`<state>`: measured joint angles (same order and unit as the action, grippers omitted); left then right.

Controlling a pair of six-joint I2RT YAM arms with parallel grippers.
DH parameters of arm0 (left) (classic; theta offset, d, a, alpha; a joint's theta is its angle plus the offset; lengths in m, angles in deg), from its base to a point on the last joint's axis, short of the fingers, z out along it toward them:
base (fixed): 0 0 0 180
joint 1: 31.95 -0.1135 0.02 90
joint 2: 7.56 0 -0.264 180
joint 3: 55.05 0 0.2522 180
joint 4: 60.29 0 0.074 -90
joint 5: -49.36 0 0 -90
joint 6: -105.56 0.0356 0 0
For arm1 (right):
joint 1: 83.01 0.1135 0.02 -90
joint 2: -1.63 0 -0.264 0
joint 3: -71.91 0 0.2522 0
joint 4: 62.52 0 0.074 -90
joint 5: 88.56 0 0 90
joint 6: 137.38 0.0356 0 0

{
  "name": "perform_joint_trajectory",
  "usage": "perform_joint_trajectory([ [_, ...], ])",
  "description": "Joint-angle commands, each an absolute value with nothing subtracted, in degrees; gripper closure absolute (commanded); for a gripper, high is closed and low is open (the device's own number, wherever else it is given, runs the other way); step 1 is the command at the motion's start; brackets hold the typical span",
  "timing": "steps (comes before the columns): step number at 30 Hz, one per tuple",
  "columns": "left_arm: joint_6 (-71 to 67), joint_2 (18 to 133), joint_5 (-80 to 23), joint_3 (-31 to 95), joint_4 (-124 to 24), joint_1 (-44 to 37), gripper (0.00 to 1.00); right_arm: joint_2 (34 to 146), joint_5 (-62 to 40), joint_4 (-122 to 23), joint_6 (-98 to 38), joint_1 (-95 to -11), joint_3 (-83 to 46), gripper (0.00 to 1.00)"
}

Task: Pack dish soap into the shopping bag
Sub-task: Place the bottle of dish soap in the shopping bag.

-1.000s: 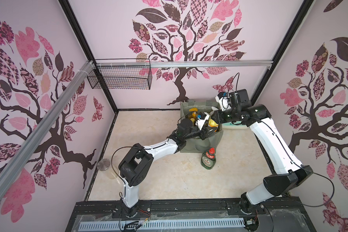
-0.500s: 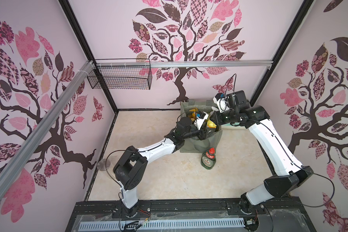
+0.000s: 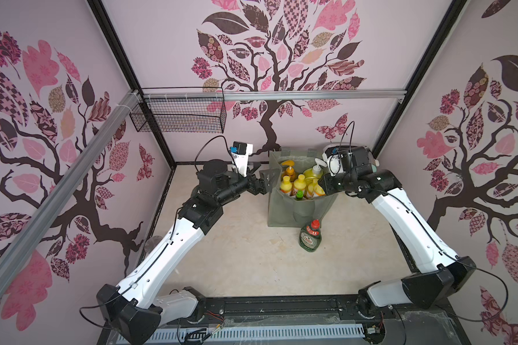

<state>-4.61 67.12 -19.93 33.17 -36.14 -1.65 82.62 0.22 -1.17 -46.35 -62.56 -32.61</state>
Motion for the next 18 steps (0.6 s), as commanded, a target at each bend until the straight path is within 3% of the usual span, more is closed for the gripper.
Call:
perform_joint_trajectory([
  [1,-6.58,73.85,-13.76,32.92,-29.20,-1.54,0.02,79.58,1.42,-7.19,-46.72,-62.64,-33.19,1.00],
  [4,-6.13,77.11,-13.04,34.40,-28.25,-1.55,0.05,79.46,1.61,-7.10,-46.68,-62.61,-32.31,1.00],
  [6,-5.98,78.12,-13.26,34.68,-28.32,-1.63,0.17,79.24,1.70,-7.53,-46.68,-62.62,-30.97,1.00],
  [8,-5.87,78.87,-12.88,35.21,-28.36,-1.60,0.38,79.32,1.79,-7.71,-46.63,-62.63,-29.94,1.00],
  [10,-5.76,79.46,-12.57,36.09,-28.15,-1.57,0.65,79.74,1.79,-7.63,-46.71,-62.66,-29.31,1.00],
  [13,-5.79,79.63,-12.43,37.05,-28.44,-1.63,0.96,80.24,2.08,-7.55,-46.85,-62.61,-28.69,1.00],
  [14,-5.85,79.53,-12.26,37.34,-28.58,-1.71,1.00,80.33,2.41,-7.46,-46.90,-62.59,-28.60,1.00],
  [18,-6.39,79.02,-11.38,38.49,-29.33,-1.85,1.00,80.83,3.85,-6.85,-47.29,-62.45,-28.42,1.00],
])
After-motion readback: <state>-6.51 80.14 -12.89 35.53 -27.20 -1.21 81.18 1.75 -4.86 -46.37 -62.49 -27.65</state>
